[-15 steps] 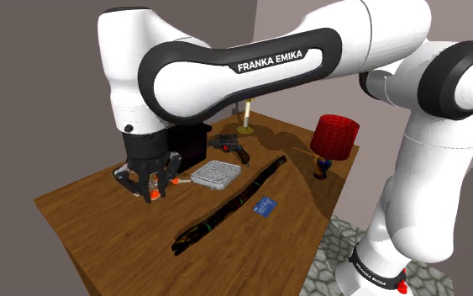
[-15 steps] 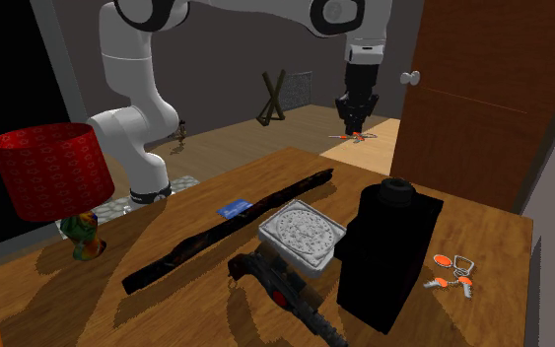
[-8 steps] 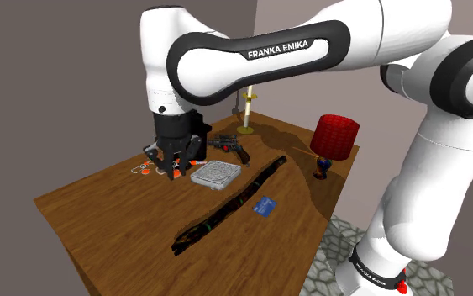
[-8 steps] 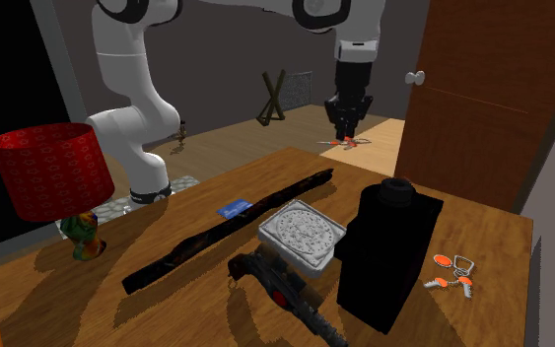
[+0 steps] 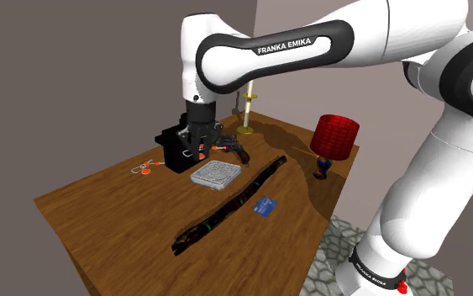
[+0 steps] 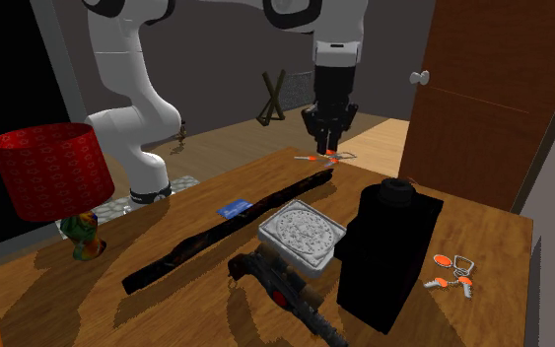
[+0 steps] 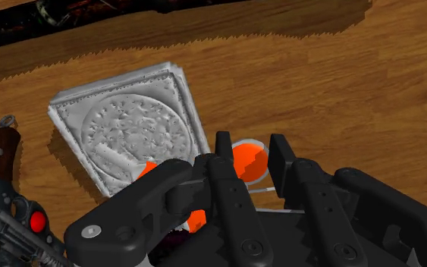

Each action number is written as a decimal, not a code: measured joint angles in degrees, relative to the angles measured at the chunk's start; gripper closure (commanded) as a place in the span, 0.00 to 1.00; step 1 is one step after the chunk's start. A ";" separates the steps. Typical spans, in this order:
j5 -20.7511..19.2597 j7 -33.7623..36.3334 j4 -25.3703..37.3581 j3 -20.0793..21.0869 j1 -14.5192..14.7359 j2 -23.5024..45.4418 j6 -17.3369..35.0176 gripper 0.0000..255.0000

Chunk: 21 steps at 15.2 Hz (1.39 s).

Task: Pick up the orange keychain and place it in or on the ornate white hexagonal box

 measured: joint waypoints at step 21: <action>-0.72 -8.62 -8.68 -4.53 -4.23 1.53 10.03 1.00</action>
